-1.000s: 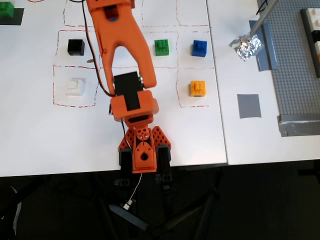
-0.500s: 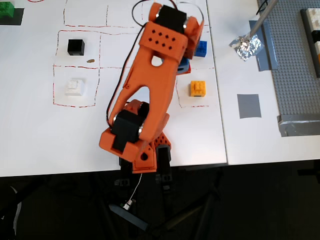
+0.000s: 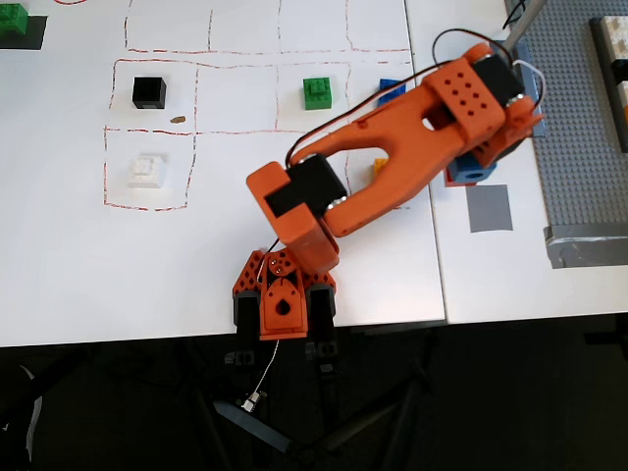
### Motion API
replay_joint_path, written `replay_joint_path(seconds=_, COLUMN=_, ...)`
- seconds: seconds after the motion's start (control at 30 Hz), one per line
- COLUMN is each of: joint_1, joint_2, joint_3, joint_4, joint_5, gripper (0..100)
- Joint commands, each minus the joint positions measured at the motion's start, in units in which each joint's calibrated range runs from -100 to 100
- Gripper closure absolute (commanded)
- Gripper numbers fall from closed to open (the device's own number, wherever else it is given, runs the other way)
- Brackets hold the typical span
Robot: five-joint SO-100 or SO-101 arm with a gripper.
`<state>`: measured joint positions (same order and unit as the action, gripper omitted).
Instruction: Grab the block and put it in the grey marker
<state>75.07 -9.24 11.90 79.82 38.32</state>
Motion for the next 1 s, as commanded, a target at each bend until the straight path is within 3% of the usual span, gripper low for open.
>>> replay_joint_path(seconds=0.0, joint_1=5.34, joint_2=2.39, joint_3=-9.27, joint_4=-3.17, joint_5=2.93, gripper=100)
replay_joint_path(seconds=0.3, joint_1=12.84, joint_2=12.56, joint_3=-15.44, joint_4=-7.09, joint_5=6.98, gripper=100)
replay_joint_path(seconds=0.77, joint_1=11.60, joint_2=19.62, joint_3=-16.71, joint_4=-8.72, joint_5=5.62, gripper=100)
replay_joint_path(seconds=0.97, joint_1=11.87, joint_2=19.71, joint_3=-13.81, joint_4=-12.80, joint_5=4.84, gripper=87)
